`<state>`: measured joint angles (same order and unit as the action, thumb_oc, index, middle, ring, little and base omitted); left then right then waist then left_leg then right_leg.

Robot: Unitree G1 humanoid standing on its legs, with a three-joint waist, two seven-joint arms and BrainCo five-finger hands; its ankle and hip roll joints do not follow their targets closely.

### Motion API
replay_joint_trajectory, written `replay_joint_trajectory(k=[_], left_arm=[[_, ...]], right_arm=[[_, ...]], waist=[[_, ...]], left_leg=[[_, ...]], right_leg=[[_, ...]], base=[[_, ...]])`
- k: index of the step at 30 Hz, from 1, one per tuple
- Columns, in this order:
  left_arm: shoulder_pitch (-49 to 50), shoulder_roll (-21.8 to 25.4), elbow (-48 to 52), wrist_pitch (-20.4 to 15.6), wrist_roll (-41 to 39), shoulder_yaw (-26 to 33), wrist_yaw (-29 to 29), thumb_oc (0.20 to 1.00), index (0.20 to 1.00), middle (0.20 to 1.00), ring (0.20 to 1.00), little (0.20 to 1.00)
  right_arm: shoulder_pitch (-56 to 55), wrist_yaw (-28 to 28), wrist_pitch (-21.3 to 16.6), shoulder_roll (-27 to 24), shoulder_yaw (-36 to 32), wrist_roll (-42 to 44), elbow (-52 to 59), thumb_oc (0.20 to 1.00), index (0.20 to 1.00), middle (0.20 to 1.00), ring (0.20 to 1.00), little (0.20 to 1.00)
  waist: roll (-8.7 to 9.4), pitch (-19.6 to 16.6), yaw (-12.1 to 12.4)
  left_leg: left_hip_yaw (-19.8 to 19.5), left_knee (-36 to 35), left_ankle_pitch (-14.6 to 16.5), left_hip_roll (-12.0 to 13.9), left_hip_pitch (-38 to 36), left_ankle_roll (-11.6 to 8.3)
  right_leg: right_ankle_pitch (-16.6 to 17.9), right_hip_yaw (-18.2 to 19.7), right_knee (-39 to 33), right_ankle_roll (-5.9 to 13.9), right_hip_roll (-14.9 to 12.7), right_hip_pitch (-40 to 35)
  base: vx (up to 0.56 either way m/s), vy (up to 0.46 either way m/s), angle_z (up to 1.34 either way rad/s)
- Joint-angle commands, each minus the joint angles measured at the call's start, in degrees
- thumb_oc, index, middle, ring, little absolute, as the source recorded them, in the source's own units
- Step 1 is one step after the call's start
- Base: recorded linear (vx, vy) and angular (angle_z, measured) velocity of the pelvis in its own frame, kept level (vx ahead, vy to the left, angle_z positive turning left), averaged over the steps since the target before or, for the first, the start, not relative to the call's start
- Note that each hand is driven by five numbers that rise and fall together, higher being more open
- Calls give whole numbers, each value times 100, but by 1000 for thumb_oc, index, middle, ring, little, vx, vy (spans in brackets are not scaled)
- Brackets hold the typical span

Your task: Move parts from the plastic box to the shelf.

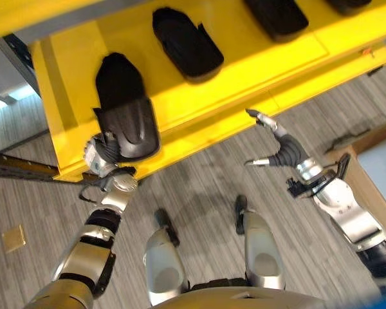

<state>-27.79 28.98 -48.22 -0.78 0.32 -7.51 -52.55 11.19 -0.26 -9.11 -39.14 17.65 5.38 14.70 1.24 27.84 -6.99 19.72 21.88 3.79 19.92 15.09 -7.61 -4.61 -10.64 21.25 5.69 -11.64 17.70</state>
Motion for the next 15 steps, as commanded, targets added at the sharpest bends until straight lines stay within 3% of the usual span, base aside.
replay_joint_trajectory(k=[1, 7, 15], left_arm=[[320, 593, -485, 268, -223, 273, -145, 200, 200, 200, 200, 200], [384, 821, -39, 175, -138, 446, -333, 200, 200, 200, 200, 200], [913, 859, 982, -590, 152, 841, -456, 200, 200, 200, 200, 200]], right_arm=[[-51, -30, -121, 134, -168, 148, 407, 1000, 1000, 1000, 1000, 1000], [-212, -79, -77, 191, -237, 4, 467, 1000, 1000, 1000, 1000, 1000], [-531, -37, -120, 271, -345, -84, 473, 1000, 1000, 1000, 1000, 1000]], waist=[[242, -293, 71], [231, -265, 172], [136, -391, 317]], left_leg=[[15, -90, -101, -13, -371, 17], [-39, -79, -53, -119, -350, 72], [-61, -261, -111, -206, -532, 94]], right_leg=[[23, 103, -131, 523, -447, -406], [57, 82, -191, 565, -491, -470], [89, 4, -332, 575, -545, -677]], base=[[-10, 42, 1], [-6, 14, 5], [48, -9, 5]])
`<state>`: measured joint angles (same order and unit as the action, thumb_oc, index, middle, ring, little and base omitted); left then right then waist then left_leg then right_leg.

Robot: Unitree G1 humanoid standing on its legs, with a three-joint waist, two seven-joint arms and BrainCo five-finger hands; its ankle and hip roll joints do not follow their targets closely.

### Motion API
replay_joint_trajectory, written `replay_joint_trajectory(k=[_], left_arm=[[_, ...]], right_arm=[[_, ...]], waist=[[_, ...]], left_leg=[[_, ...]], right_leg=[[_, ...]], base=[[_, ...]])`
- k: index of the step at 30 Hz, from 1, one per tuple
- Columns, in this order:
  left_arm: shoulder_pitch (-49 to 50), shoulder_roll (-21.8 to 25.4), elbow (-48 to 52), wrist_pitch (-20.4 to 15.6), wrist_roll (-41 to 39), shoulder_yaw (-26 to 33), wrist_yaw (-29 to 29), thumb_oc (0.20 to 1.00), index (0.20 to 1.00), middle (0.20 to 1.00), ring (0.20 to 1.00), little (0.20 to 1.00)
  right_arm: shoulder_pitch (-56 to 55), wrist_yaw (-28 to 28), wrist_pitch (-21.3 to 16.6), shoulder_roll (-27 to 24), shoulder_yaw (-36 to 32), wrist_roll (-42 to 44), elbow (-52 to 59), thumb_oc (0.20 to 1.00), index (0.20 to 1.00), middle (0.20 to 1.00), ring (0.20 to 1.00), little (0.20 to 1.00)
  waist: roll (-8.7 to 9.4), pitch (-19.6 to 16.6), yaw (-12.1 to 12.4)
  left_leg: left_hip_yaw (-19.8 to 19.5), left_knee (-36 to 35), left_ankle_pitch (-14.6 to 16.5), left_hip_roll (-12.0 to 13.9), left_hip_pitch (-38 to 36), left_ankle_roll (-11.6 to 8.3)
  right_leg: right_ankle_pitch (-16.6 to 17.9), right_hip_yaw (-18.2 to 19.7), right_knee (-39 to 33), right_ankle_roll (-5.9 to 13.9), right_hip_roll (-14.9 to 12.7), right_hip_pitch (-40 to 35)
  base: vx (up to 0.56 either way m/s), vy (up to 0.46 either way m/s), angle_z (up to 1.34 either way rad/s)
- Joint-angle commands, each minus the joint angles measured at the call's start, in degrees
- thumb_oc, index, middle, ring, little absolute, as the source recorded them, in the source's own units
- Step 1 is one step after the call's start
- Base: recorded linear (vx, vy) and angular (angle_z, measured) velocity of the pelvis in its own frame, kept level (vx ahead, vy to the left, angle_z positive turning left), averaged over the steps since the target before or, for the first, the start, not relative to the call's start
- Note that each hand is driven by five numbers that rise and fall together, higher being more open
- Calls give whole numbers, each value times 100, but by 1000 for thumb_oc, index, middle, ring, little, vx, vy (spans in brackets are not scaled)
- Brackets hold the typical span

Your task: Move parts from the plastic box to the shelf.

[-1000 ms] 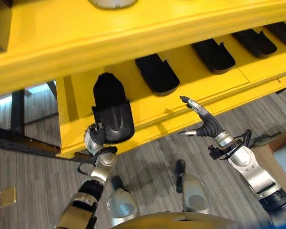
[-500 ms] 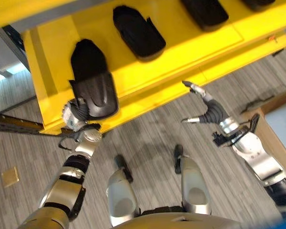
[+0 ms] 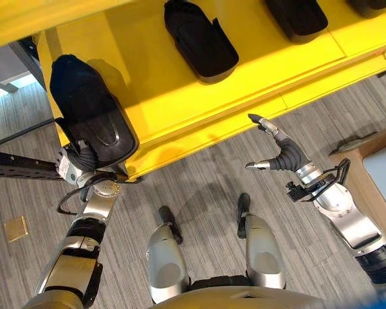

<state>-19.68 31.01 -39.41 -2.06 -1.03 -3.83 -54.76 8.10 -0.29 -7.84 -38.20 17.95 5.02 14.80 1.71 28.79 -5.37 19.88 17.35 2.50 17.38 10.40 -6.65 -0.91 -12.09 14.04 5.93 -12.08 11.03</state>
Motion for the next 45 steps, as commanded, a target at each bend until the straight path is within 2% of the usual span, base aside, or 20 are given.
replay_joint_trajectory(k=[1, 4, 13, 19, 24, 27, 28, 30, 37, 42, 45], left_arm=[[192, 674, 304, -470, 372, 509, -212, 200, 200, 200, 200, 200], [389, 884, 985, -504, 635, 644, -35, 200, 200, 200, 200, 200], [277, 1235, 1583, -451, 984, 678, 125, 200, 200, 200, 200, 200], [-48, 1494, 1492, 123, 856, 479, 462, 200, 200, 200, 200, 200], [-345, 1576, 908, 347, 511, 282, 642, 200, 200, 200, 200, 200], [-605, 1535, 431, 390, 147, 90, 845, 200, 200, 200, 200, 200], [-968, 1368, -72, 368, -36, -118, 773, 200, 200, 200, 200, 200], [-1153, 1337, -218, 398, -77, -200, 765, 200, 200, 200, 200, 200], [-1546, 1193, -401, 475, -176, -480, 558, 200, 200, 200, 200, 200], [-1720, 1129, -519, 278, -288, -463, 377, 200, 200, 200, 200, 200], [-1848, 1143, -506, 381, -280, -460, 311, 200, 200, 200, 200, 200]], right_arm=[[-253, -13, -262, 173, -398, -56, 460, 1000, 1000, 1000, 1000, 1000], [-350, 132, -255, 109, -493, 24, 461, 1000, 1000, 1000, 1000, 1000], [-384, 371, -133, 28, -475, 189, 428, 1000, 1000, 1000, 1000, 1000], [-355, 529, 55, -42, -372, 278, 373, 1000, 1000, 1000, 1000, 1000], [-305, 592, 128, -91, -288, 265, 344, 1000, 1000, 1000, 1000, 1000], [-232, 579, 151, -139, -212, 251, 345, 1000, 1000, 1000, 1000, 1000], [-22, 512, 193, -192, -142, 254, 330, 1000, 1000, 1000, 1000, 1000], [103, 440, 215, -187, -89, 213, 300, 1000, 1000, 1000, 1000, 1000], [408, 162, 124, -219, 15, 213, 194, 1000, 1000, 1000, 1000, 1000], [516, 4, 82, -155, 73, 190, 139, 1000, 1000, 1000, 1000, 1000], [539, -29, 82, -120, 34, 144, 150, 1000, 1000, 1000, 1000, 1000]], waist=[[75, -503, 170], [12, -625, 195], [-80, -911, 146], [-167, -1118, 50], [-185, -1124, -29], [-180, -1064, -91], [-134, -903, -148], [-98, -804, -157], [62, -480, -151], [214, -310, -158], [279, -228, -165]], left_leg=[[-85, 165, 11, 37, -91, -2], [-85, 7, -23, -19, -247, -6], [-51, -133, 6, -68, -552, -9], [5, -181, 58, -97, -761, -12], [46, -121, 93, -82, -764, -6], [80, -24, 122, -49, -696, 1], [79, 158, 157, -1, -468, -2], [64, 261, 170, 29, -323, -7], [35, 543, 181, 145, 125, -17], [-3, 762, 230, 234, 378, -49], [-11, 852, 249, 273, 502, -63]], right_leg=[[-288, 139, 384, 549, -508, -34], [-316, 86, 324, 545, -528, -166], [-377, 44, 258, 537, -538, -432], [-429, 56, 204, 536, -526, -629], [-433, 117, 240, 550, -531, -602], [-449, 183, 335, 551, -535, -506], [-454, 291, 489, 553, -534, -262], [-450, 331, 566, 554, -532, -123], [-416, 418, 764, 553, -492, 292], [-432, 442, 899, 549, -454, 486], [-422, 434, 953, 547, -418, 593]], base=[[57, 8, 3], [89, 22, 6], [110, 16, 4], [104, 30, -1], [36, 33, -2], [-21, 55, -6], [-105, 66, -10], [-138, 29, -9], [-98, -10, -6], [-48, -28, -2], [-26, -15, 3]])
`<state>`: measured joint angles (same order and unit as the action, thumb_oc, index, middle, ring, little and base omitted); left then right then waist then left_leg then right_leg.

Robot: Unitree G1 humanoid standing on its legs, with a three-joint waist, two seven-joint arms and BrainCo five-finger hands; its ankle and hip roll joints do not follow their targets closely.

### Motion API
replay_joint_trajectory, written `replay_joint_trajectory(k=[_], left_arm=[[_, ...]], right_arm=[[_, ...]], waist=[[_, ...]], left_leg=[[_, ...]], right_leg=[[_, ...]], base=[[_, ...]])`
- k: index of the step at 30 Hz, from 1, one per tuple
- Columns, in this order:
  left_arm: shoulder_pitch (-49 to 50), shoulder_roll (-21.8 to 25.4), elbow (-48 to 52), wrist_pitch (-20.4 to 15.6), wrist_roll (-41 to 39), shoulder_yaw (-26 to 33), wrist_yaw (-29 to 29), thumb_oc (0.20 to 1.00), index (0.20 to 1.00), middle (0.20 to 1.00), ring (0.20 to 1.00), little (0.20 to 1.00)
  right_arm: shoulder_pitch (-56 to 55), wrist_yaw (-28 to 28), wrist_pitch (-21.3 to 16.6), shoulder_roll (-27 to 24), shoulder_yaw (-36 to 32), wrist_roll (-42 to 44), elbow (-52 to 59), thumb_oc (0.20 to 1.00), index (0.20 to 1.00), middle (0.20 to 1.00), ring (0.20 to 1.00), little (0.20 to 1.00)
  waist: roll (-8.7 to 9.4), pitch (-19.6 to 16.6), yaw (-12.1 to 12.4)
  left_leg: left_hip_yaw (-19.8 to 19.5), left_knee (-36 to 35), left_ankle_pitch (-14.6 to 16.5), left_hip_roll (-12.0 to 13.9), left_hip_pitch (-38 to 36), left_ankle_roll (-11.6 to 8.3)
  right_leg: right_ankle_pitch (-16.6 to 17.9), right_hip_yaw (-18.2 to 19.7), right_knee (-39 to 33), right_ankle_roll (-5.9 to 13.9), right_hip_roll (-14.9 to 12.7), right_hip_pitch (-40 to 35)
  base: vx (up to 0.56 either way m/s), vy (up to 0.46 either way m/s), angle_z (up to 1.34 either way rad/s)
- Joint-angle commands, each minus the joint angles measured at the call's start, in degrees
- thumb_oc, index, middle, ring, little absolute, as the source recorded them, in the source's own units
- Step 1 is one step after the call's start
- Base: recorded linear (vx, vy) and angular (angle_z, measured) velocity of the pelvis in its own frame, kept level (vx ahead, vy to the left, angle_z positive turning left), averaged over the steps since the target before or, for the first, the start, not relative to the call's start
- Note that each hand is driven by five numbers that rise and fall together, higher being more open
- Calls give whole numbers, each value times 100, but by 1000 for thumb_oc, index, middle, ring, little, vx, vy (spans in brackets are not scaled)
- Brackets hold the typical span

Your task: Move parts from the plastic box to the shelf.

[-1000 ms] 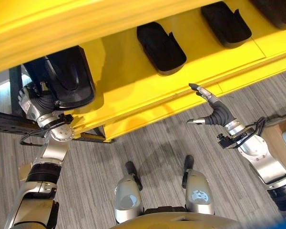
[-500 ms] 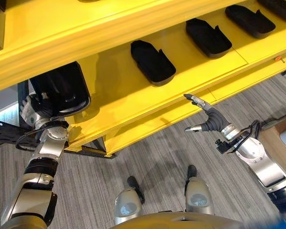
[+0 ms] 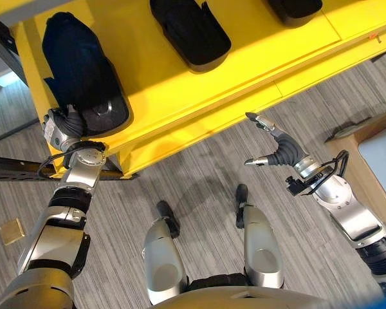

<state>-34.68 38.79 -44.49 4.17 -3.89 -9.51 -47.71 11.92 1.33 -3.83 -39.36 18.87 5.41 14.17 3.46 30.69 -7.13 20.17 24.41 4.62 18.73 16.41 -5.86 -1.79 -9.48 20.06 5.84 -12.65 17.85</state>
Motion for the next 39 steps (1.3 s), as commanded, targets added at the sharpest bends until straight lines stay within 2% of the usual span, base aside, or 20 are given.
replay_joint_trajectory(k=[1, 9, 12, 18, 20, 21, 24, 31, 39], left_arm=[[-394, 371, -19, -221, 0, 99, -409, 200, 200, 200, 200, 200], [-499, 456, -231, -25, 281, 184, -547, 200, 200, 200, 200, 200], [-477, 541, -247, 87, 579, 151, -633, 200, 200, 200, 200, 200], [-661, 795, -239, 280, 633, 105, -667, 200, 200, 200, 200, 200], [-738, 849, -246, 427, 775, 99, -708, 200, 200, 200, 200, 200], [-775, 948, -191, 663, 1027, 30, -810, 200, 200, 200, 200, 200], [-825, 1096, -277, 777, 1197, -2, -776, 200, 200, 200, 200, 200], [-837, 1343, -198, 866, 558, 53, -902, 200, 200, 200, 200, 200], [-957, 1395, 61, 827, 350, 172, -902, 200, 200, 200, 200, 200]], right_arm=[[171, -219, -324, -10, -59, 108, 212, 1000, 1000, 1000, 1000, 1000], [139, -235, -343, -10, -227, 158, 271, 1000, 1000, 1000, 1000, 1000], [117, -213, -373, -48, -278, 153, 254, 1000, 1000, 1000, 1000, 1000], [184, -192, -234, -136, -390, 132, 288, 1000, 1000, 1000, 1000, 1000], [222, -177, -214, -142, -393, 119, 267, 1000, 1000, 1000, 1000, 1000], [228, -146, -187, -173, -446, 132, 279, 1000, 1000, 1000, 1000, 1000], [248, -155, -154, -218, -456, 140, 262, 1000, 1000, 1000, 1000, 1000], [223, -137, -58, -361, -588, 149, 286, 1000, 1000, 1000, 1000, 1000], [169, -30, 66, -436, -763, 188, 390, 1000, 1000, 1000, 1000, 1000]], waist=[[125, -400, 10], [235, -276, -19], [223, -265, -29], [131, -189, -48], [108, -171, -45], [88, -155, -45], [61, -155, -53], [-40, -103, -67], [-65, -90, -84]], left_leg=[[-44, 172, 44, 152, -65, -147], [-37, 334, 100, 208, 145, -153], [-24, 354, 106, 209, 167, -148], [-44, 381, 115, 169, 256, -133], [-51, 390, 117, 150, 288, -125], [-38, 391, 133, 137, 295, -108], [-36, 396, 139, 114, 311, -98], [-41, 451, 183, 89, 367, -67], [-49, 546, 241, 84, 504, -49]], right_leg=[[-333, 173, 366, 554, -354, -60], [-307, 176, 443, 562, -339, 135], [-279, 175, 426, 563, -360, 156], [-260, 211, 503, 563, -400, 299], [-252, 214, 527, 559, -408, 345], [-243, 204, 543, 560, -431, 375], [-235, 223, 544, 564, -430, 406], [-233, 262, 602, 562, -485, 504], [-237, 310, 705, 576, -489, 673]], base=[[-38, -23, 3], [-27, -9, -1], [-4, 11, 0], [-23, 63, 0], [-26, 52, 4], [-9, 36, 3], [-9, 44, 1], [-5, 52, 1], [5, 20, 1]])
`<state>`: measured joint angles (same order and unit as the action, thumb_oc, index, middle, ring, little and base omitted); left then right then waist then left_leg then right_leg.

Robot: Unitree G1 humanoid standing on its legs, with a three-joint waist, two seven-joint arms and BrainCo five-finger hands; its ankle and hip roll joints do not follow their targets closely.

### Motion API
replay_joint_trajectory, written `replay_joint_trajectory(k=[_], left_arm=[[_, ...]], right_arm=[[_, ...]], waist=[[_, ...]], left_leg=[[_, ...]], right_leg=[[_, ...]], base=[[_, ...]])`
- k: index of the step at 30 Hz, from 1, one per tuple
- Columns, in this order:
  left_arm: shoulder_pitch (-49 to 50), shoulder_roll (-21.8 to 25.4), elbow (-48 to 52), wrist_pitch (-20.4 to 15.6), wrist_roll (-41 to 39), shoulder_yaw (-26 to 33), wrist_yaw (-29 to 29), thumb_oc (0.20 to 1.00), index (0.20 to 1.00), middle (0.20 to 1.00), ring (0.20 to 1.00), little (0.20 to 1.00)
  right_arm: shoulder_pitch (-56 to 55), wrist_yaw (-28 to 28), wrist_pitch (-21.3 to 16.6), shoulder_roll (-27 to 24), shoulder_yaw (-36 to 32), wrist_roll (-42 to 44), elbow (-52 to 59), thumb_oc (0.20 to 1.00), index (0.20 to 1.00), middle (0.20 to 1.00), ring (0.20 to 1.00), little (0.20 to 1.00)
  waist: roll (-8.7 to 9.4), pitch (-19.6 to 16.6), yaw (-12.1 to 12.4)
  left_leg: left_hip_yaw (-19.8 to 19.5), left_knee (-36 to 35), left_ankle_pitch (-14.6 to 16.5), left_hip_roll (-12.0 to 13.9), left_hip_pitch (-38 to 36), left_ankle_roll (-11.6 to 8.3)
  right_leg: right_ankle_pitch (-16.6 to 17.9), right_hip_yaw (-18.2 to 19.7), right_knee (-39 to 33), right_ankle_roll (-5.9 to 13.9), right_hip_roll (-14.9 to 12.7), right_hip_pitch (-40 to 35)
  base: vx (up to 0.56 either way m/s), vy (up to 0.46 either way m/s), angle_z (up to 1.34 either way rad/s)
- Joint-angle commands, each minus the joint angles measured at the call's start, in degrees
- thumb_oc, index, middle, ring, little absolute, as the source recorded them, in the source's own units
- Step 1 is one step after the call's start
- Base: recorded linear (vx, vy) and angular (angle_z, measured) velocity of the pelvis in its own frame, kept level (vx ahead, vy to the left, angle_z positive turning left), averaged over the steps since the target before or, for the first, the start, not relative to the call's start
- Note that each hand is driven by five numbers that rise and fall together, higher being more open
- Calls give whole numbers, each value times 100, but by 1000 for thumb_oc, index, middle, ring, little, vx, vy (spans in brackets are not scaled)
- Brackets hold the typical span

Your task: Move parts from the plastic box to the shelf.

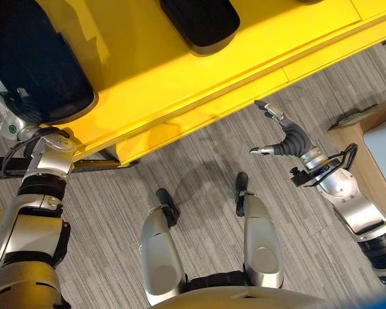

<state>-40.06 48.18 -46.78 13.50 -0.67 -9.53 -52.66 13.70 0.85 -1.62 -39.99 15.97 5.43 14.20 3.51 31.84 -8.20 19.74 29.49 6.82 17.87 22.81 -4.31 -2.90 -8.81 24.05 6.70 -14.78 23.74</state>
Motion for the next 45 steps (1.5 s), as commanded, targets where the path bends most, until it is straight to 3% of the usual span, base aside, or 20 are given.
replay_joint_trajectory(k=[1, 17, 24, 34, 45], left_arm=[[-489, 440, 312, -124, 2, 168, -423, 200, 200, 200, 200, 200], [-1357, 287, -103, -241, -29, -282, -147, 200, 200, 200, 200, 200], [-1355, 163, -204, -101, -267, -287, -241, 200, 200, 200, 200, 200], [-1019, 123, -69, 172, 164, -192, -139, 200, 200, 200, 200, 200], [-822, 209, 9, 185, 768, -295, -30, 200, 200, 200, 200, 200]], right_arm=[[-6, 6, -127, -390, -491, 219, 395, 1000, 1000, 1000, 1000, 1000], [282, -21, -84, -404, -379, 254, 206, 1000, 1000, 1000, 1000, 1000], [286, -40, -72, -337, -354, 177, 230, 1000, 1000, 1000, 1000, 1000], [226, -100, -68, -273, -352, 135, 271, 1000, 1000, 1000, 1000, 1000], [244, -87, -116, -332, -346, 79, 161, 1000, 1000, 1000, 1000, 1000]], waist=[[-63, -205, 12], [25, -205, -154], [32, -205, -162], [17, -205, -82], [-55, -205, -51]], left_leg=[[-4, 53, 32, 168, -113, -200], [71, 261, 112, 239, 241, -205], [95, 240, 120, 211, 332, -192], [80, 101, 69, 134, 249, -192], [57, 41, 30, 85, 217, -174]], right_leg=[[-120, 250, 311, 493, -271, 110], [-109, 319, 470, 470, -176, 510], [-90, 305, 460, 467, -169, 616], [-32, 210, 323, 479, -201, 519], [17, 214, 285, 491, -259, 510]], base=[[0, 0, 0], [6, 1, -1], [-15, 5, -2], [-12, -13, 2], [0, 2, 0]])
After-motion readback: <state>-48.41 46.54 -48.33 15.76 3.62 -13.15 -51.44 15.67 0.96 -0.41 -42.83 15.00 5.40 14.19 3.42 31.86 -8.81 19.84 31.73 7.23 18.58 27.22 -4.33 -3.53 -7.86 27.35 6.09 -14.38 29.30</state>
